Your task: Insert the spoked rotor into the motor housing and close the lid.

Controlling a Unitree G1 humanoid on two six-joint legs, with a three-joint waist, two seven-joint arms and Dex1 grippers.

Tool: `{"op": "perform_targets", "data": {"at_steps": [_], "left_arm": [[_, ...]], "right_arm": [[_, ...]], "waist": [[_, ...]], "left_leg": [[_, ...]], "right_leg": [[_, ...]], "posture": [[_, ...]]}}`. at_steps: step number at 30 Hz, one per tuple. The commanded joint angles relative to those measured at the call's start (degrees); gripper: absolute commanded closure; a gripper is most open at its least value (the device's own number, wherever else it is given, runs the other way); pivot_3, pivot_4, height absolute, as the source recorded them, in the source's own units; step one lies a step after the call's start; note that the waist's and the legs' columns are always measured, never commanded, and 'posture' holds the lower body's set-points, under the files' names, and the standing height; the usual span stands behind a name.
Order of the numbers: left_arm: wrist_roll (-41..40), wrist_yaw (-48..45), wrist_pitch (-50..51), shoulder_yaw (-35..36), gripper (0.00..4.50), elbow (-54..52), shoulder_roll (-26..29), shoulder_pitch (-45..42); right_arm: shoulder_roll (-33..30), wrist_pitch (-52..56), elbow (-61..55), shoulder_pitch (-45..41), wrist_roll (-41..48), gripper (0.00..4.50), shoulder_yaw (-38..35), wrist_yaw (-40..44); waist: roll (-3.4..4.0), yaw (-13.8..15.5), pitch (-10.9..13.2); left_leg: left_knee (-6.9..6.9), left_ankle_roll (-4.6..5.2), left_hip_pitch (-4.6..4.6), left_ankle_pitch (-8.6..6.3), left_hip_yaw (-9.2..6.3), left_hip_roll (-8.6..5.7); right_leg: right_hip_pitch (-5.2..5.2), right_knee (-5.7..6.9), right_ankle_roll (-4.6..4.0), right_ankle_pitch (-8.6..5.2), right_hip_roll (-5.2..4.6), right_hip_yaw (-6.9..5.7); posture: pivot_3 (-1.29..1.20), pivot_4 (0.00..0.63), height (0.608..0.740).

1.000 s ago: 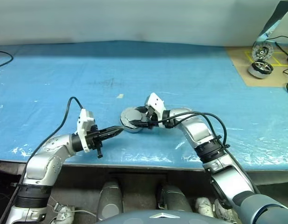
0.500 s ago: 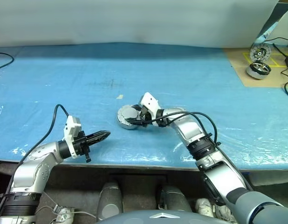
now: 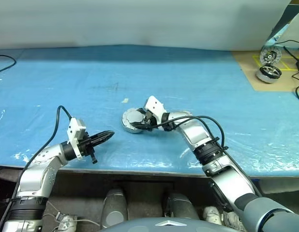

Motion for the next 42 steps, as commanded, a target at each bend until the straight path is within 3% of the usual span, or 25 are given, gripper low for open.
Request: {"op": "perform_targets", "data": {"at_steps": [1, 16, 26, 31, 42], "left_arm": [[-1.15, 0.97, 1.86, 0.14, 4.5, -3.17, 0.68, -1.24], [-2.54, 5.06, 8.45, -1.34, 4.5, -7.69, 0.11, -4.64], [-2.08, 3.98, 8.04, -1.52, 4.5, -4.77, 0.17, -6.39], [-2.06, 3.13, 7.63, -1.09, 4.5, -3.99, 0.68, -6.23], [-0.86, 0.72, 4.56, -1.37, 4.5, -0.39, 0.47, -6.05]], "right_arm": [[-3.79, 3.4, -0.38, 1.91, -0.2, 1.56, 0.62, 4.06], [-10.21, 5.95, -4.48, 1.76, 1.97, 1.56, -1.99, 9.24], [-4.13, 15.65, -9.03, -3.13, 12.28, 1.56, -10.18, 6.41], [-3.39, 17.57, -12.91, -3.58, 14.23, 1.56, -10.19, 6.71], [0.94, 12.32, -0.84, -2.61, 5.63, 1.56, -3.49, 0.45]], "waist": [[0.0, 0.15, 0.0], [0.0, 0.06, 0.0], [0.01, -0.12, 0.01], [0.01, -0.1, 0.01], [0.0, -0.2, 0.01]], "left_leg": [[-0.01, 0.0, -0.04, 0.0, 0.02, -0.01], [0.01, 0.0, -0.33, 0.01, 0.04, -0.01], [0.04, 0.01, -0.6, 0.02, 0.05, 0.0], [0.05, 0.0, -1.04, 0.03, 0.05, -0.01], [0.06, -0.03, -1.28, 0.03, 0.03, 0.11]], "right_leg": [[-0.01, -0.03, 0.0, 0.0, -0.01, -0.01], [-0.3, -0.02, 0.0, 0.0, 0.0, -0.02], [-0.62, 0.08, -0.01, 0.01, 0.01, -0.02], [-0.99, 0.07, 0.01, 0.02, 0.02, -0.05], [-1.2, 0.1, 0.01, 0.04, 0.12, -0.18]], "posture": [[0.0, 0.15, 0.74], [0.0, 0.15, 0.74], [0.0, 0.15, 0.74], [0.0, 0.15, 0.74], [0.0, 0.15, 0.74]]}}
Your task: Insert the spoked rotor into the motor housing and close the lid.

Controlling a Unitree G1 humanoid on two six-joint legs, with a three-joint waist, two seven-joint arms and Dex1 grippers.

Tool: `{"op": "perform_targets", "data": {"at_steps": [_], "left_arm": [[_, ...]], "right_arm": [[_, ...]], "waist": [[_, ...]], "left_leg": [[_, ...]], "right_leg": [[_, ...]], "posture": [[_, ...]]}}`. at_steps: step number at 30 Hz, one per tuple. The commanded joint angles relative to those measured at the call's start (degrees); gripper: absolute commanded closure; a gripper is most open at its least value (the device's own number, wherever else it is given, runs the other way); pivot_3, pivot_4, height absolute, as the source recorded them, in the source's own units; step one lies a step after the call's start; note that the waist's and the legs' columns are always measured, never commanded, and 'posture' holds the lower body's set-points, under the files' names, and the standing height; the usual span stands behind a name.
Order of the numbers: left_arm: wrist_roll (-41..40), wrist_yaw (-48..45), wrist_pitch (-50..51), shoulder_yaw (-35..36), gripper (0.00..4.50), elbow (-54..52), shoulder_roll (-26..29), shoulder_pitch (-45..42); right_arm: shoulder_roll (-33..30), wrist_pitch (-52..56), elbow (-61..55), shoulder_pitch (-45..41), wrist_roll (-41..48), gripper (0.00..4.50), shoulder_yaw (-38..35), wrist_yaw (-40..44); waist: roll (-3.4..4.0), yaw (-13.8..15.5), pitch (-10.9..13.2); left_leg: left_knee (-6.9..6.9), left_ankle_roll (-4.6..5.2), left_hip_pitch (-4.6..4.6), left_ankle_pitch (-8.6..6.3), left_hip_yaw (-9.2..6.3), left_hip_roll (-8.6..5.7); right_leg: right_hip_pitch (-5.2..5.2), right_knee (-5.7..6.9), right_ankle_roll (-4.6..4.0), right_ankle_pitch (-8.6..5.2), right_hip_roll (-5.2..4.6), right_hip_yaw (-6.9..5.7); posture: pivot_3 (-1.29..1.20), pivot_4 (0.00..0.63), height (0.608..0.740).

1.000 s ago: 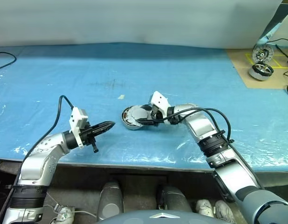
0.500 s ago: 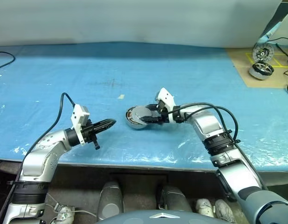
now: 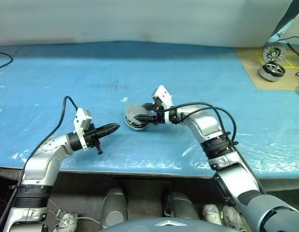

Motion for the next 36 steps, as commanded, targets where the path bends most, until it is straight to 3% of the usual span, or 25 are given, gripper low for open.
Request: {"op": "perform_targets", "data": {"at_steps": [1, 21, 29, 36], "left_arm": [[0.36, -1.1, -1.96, 0.46, 4.5, 0.06, 0.45, 0.09], [1.36, -3.01, -5.86, 0.3, 4.5, 1.83, -0.03, 1.96], [1.77, -4.0, -7.07, 0.62, 4.5, 3.99, 0.21, 0.89], [2.26, -4.84, -8.7, 0.47, 4.5, 6.15, 0.17, 0.5]], "right_arm": [[1.28, -1.95, 2.83, -0.17, -2.23, 1.56, 2.08, -1.29], [2.28, -10.0, 11.47, 2.12, -11.44, 1.56, 7.48, -7.8], [-3.24, -10.38, 9.26, 5.39, -11.91, 1.56, 9.57, -1.33], [-9.82, -10.06, 0.37, 10.82, -11.64, 1.56, 11.81, 5.91]], "waist": [[-0.01, 0.01, -0.01], [0.03, -0.14, -0.05], [0.31, 0.43, -0.34], [0.2, 0.88, -0.79]], "left_leg": [[0.0, 0.0, 0.02, 0.0, 0.0, -0.01], [-0.07, 0.0, 1.36, -0.03, 0.01, -0.01], [-0.13, 0.03, 1.42, -0.04, 0.0, -0.1], [-0.58, 0.02, 1.43, -0.04, 0.02, -0.2]], "right_leg": [[0.02, 0.01, 0.0, 0.0, -0.01, 0.01], [1.11, 0.0, -0.03, -0.03, -0.01, 0.23], [1.22, -0.13, -0.02, -0.04, -0.14, 0.29], [1.35, -0.65, 0.01, -0.05, -0.16, 0.23]], "posture": [[0.0, 0.15, 0.74], [0.0, 0.15, 0.74], [0.0, 0.15, 0.74], [0.0, 0.15, 0.74]]}}
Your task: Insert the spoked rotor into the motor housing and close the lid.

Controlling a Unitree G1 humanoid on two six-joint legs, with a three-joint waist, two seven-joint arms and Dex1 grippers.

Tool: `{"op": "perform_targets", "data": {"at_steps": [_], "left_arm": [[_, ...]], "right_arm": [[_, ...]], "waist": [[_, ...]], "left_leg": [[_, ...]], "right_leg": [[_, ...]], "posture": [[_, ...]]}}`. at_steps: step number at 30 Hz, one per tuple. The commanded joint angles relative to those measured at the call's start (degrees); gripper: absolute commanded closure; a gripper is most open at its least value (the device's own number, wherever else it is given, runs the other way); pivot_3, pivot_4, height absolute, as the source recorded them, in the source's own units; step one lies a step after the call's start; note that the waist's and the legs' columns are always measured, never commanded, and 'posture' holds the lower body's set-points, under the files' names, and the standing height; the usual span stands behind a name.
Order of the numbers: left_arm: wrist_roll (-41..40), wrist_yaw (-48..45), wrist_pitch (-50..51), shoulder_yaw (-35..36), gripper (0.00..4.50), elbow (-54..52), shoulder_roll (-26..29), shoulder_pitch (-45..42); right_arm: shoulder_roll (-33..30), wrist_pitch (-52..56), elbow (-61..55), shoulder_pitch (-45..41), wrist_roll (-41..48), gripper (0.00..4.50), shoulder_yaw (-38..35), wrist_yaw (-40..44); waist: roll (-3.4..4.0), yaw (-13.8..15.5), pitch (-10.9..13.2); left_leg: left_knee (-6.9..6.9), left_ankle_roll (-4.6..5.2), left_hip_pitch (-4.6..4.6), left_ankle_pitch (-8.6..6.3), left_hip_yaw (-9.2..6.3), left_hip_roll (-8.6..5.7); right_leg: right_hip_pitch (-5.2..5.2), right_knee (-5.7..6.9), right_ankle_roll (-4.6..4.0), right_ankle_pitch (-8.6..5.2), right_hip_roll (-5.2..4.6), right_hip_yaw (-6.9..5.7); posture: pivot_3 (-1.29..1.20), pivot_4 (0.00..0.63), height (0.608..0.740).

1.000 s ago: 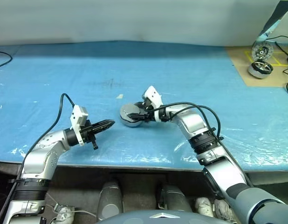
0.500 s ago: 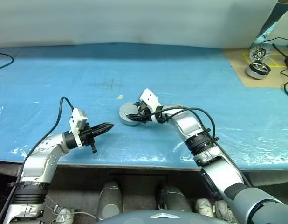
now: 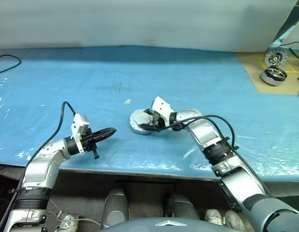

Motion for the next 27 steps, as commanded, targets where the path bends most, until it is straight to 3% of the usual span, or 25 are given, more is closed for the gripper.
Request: {"op": "perform_targets", "data": {"at_steps": [1, 14, 22, 27], "left_arm": [[0.2, -0.92, -1.63, 0.32, 4.5, -0.15, 0.16, -0.68], [2.19, -1.45, -3.09, -5.55, 4.5, 2.83, -5.37, -7.04], [11.42, -1.68, -12.4, -12.35, 4.5, 15.53, -10.91, -15.42], [16.15, -3.18, -17.97, -15.0, 4.5, 22.65, -10.81, -17.15]], "right_arm": [[-4.38, 4.26, 0.98, 5.74, -2.81, 1.56, 4.68, 4.27], [-8.99, 10.96, -11.65, 10.34, 4.85, 1.56, 0.46, 8.82], [-8.09, 10.49, -11.34, 9.97, 4.2, 1.56, 0.66, 6.91], [-8.6, 10.66, -11.85, 10.27, 4.11, 1.56, 0.55, 6.52]], "waist": [[-0.02, -0.01, -0.15], [-0.06, 0.23, -0.37], [-0.07, 0.28, -0.37], [-0.08, 0.2, -0.37]], "left_leg": [[-0.05, 0.0, 0.02, 0.0, -0.01, 0.01], [-0.37, 0.02, 0.0, 0.0, 0.0, 0.01], [-0.37, 0.01, 0.0, 0.0, -0.03, 0.01], [-0.38, 0.01, 0.02, 0.01, -0.08, 0.02]], "right_leg": [[0.02, -0.04, 0.0, 0.0, 0.0, -0.02], [0.0, -0.33, 0.01, 0.0, 0.01, -0.1], [0.0, -0.33, 0.01, 0.0, 0.01, -0.09], [0.01, -0.33, 0.02, 0.0, 0.02, -0.11]], "posture": [[0.0, 0.15, 0.74], [0.0, 0.15, 0.74], [0.0, 0.15, 0.74], [0.0, 0.15, 0.74]]}}
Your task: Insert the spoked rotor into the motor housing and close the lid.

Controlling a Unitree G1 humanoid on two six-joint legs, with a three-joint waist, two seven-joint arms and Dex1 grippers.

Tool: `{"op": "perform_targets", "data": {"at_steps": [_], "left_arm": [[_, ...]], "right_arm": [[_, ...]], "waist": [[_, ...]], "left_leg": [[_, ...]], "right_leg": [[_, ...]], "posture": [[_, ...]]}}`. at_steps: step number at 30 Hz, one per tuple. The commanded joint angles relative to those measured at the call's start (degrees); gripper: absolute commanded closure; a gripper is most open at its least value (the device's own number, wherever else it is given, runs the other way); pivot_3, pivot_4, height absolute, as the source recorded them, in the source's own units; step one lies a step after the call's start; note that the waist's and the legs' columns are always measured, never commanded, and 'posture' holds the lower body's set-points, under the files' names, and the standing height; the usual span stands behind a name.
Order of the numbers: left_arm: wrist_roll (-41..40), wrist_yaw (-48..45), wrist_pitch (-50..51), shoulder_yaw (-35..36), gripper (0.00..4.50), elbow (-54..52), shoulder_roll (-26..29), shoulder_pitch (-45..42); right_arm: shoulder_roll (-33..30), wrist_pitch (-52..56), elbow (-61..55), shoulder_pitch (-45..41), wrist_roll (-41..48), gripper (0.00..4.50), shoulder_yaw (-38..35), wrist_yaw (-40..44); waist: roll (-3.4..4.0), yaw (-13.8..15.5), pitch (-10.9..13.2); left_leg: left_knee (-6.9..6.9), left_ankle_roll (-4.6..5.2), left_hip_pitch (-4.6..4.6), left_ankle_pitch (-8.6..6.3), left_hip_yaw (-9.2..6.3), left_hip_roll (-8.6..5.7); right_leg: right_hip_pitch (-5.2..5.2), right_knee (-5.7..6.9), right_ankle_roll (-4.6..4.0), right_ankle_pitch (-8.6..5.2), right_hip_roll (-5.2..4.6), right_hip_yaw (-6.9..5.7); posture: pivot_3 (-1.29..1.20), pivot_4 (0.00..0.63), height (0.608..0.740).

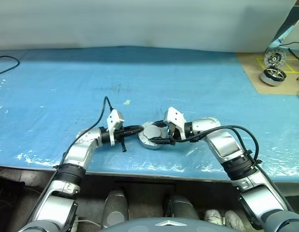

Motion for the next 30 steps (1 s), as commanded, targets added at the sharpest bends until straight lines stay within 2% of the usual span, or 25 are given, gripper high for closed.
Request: {"op": "perform_targets", "data": {"at_steps": [1, 7, 9, 12, 17, 21, 24, 30], "left_arm": [[2.26, -2.0, -2.61, -1.47, 4.5, 3.25, 0.49, -0.56], [6.05, -1.95, -7.57, -3.75, 4.5, 8.04, -0.18, -2.21], [5.79, -2.56, -7.8, -3.8, 4.5, 8.32, -0.6, -2.66], [5.96, -2.69, -8.3, -3.78, 4.5, 8.77, -0.89, -2.89], [5.83, -3.07, -8.1, -3.9, 4.5, 7.9, -0.94, -2.48], [5.41, -3.39, -6.78, -3.91, 4.5, 5.89, -0.51, -1.73], [5.41, -3.69, -6.23, -3.92, 4.5, 4.77, -0.05, -1.43], [5.24, -3.75, -5.35, -3.49, 4.5, 3.71, 0.73, -1.22]], "right_arm": [[-1.02, 2.6, 2.41, 2.26, -1.53, 1.56, 2.25, -0.12], [-1.17, 1.0, 1.94, 2.35, -2.62, 1.56, 2.26, -2.08], [-0.72, -0.58, 2.05, 2.45, -2.58, 0.83, 1.73, -2.93], [-0.24, 0.79, 0.92, 1.98, -0.25, 0.02, 0.26, -2.66], [0.53, 1.73, -1.72, -0.29, 1.5, 0.02, -2.6, -3.93], [1.09, 4.94, -6.33, -3.13, 6.29, 0.02, -6.59, -3.91], [1.11, 6.77, -8.29, -2.97, 9.06, 0.02, -9.11, -3.94], [1.21, 13.55, -8.93, 0.71, 16.15, 0.02, -16.3, -6.26]], "waist": [[0.0, 0.08, 0.0], [0.02, 0.38, -0.04], [0.03, 0.42, -0.05], [0.03, 0.46, -0.05], [0.04, 0.58, -0.04], [0.04, 0.6, -0.03], [0.03, 0.61, -0.03], [0.03, 0.66, -0.02]], "left_leg": [[0.0, 0.0, 0.01, 0.0, 0.0, 0.0], [0.01, 0.01, 0.18, -0.01, 0.01, -0.01], [0.01, 0.02, 0.32, -0.02, 0.0, -0.01], [0.0, 0.17, 0.39, -0.11, 0.0, -0.02], [-0.02, 0.21, 0.31, -0.13, -0.01, -0.03], [-0.01, 0.07, -0.12, -0.04, 0.0, -0.05], [-0.01, -0.01, -0.49, 0.02, 0.01, -0.06], [-0.1, -0.02, -0.61, 0.01, 0.03, -0.04]], "right_leg": [[0.01, 0.0, 0.0, 0.0, 0.0, 0.0], [0.19, 0.0, 0.0, 0.0, -0.02, 0.01], [0.33, -0.01, 0.01, -0.01, -0.05, 0.01], [0.38, -0.01, 0.02, -0.02, -0.09, 0.03], [0.33, -0.04, 0.02, -0.02, -0.1, 0.03], [-0.11, -0.02, 0.01, -0.01, -0.1, 0.02], [-0.49, 0.02, 0.05, 0.02, -0.09, 0.0], [-0.57, 0.02, 0.17, 0.09, -0.09, -0.14]], "posture": [[0.0, 0.15, 0.74], [0.0, 0.15, 0.74], [0.0, 0.15, 0.74], [0.0, 0.15, 0.74], [0.0, 0.15, 0.74], [0.0, 0.15, 0.74], [0.0, 0.15, 0.74], [0.0, 0.15, 0.74]]}}
